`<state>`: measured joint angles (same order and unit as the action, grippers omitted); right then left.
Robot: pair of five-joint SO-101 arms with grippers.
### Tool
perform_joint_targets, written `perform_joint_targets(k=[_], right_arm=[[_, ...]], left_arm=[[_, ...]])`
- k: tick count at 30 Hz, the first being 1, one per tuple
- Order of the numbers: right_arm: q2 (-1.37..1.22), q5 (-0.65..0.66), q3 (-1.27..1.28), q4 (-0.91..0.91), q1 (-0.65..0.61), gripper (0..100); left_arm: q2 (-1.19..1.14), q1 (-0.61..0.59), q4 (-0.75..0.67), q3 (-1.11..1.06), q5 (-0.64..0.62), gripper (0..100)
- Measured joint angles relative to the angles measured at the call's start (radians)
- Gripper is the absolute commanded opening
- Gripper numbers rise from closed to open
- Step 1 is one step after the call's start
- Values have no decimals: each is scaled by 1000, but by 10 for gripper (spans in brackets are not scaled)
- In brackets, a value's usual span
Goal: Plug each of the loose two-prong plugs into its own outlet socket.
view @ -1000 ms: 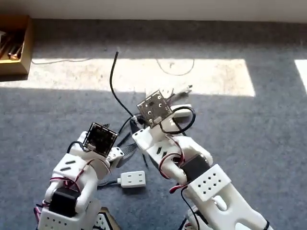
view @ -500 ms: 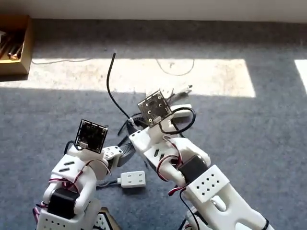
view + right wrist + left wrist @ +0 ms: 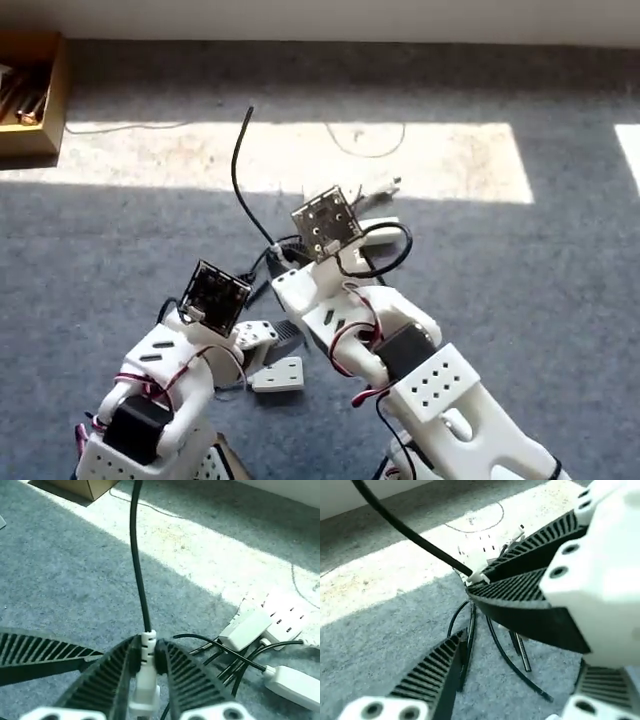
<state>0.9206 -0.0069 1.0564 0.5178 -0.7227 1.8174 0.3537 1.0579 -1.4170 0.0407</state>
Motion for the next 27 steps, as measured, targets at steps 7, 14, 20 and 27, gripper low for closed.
perform_joint_targets(k=[7,14,20,27], right_arm=[[0,-38,-54,146,-21,5],[2,-38,-230,371,-44,5],[2,8,-298,506,-44,5],[3,80,-313,568,61,5]], left_arm=[[0,-141,-195,-127,-2,357],[-2,-219,-250,-163,-2,356],[-2,-221,-255,-163,-2,356],[-2,-224,-255,-170,-2,356]])
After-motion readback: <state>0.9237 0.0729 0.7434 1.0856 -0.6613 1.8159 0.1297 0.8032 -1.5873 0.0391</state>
